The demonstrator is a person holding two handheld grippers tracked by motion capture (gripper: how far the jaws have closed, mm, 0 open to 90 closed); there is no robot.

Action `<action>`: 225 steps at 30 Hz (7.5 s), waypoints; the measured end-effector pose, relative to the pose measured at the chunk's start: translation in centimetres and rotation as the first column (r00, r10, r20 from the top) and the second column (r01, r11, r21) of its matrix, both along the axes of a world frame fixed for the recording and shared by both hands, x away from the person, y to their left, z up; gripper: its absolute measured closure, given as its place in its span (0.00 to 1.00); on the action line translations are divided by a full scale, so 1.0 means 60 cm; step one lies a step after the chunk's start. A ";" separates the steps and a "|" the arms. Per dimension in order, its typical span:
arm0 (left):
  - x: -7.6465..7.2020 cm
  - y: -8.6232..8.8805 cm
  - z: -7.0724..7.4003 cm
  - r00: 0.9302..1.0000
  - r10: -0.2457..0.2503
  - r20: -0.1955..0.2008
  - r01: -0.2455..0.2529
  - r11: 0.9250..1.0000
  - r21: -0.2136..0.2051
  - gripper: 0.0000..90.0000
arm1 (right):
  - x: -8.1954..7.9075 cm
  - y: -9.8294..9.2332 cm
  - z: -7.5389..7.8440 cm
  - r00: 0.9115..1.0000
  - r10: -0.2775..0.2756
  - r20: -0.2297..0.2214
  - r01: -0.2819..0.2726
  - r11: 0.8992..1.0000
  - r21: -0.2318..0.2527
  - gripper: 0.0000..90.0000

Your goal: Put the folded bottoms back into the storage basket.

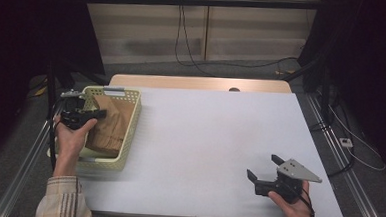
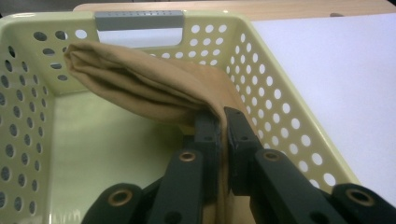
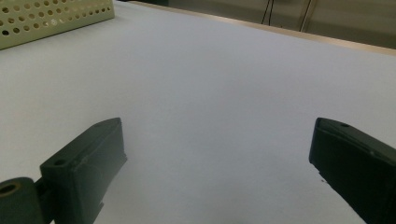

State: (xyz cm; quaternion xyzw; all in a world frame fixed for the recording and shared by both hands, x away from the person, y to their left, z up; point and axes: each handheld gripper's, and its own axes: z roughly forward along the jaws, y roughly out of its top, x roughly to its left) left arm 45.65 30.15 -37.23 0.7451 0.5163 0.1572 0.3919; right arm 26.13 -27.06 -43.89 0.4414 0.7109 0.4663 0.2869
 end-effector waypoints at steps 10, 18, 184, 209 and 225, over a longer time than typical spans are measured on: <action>0.014 0.002 -0.013 0.999 0.040 -0.022 -0.039 0.998 0.046 0.95 | 0.001 0.000 -0.001 1.000 -0.002 -0.006 0.002 1.000 0.000 0.04; 0.017 0.008 -0.018 0.998 0.051 -0.033 -0.048 0.996 0.076 0.95 | 0.001 0.000 -0.001 1.000 -0.002 -0.003 0.002 1.000 0.000 0.04; -0.131 0.066 -0.006 0.975 0.033 0.218 -0.033 0.999 -0.002 0.06 | 0.009 -0.001 -0.002 1.000 -0.014 -0.007 0.014 1.000 0.004 0.04; -0.171 -0.008 0.013 0.966 -0.030 0.257 0.025 0.999 0.024 0.06 | 0.008 -0.001 -0.001 1.000 -0.015 -0.004 0.015 1.000 0.005 0.04; -0.173 -0.067 0.033 0.950 -0.119 0.290 0.113 0.993 0.036 0.06 | 0.008 -0.002 -0.001 1.000 -0.011 -0.002 0.011 1.000 0.006 0.04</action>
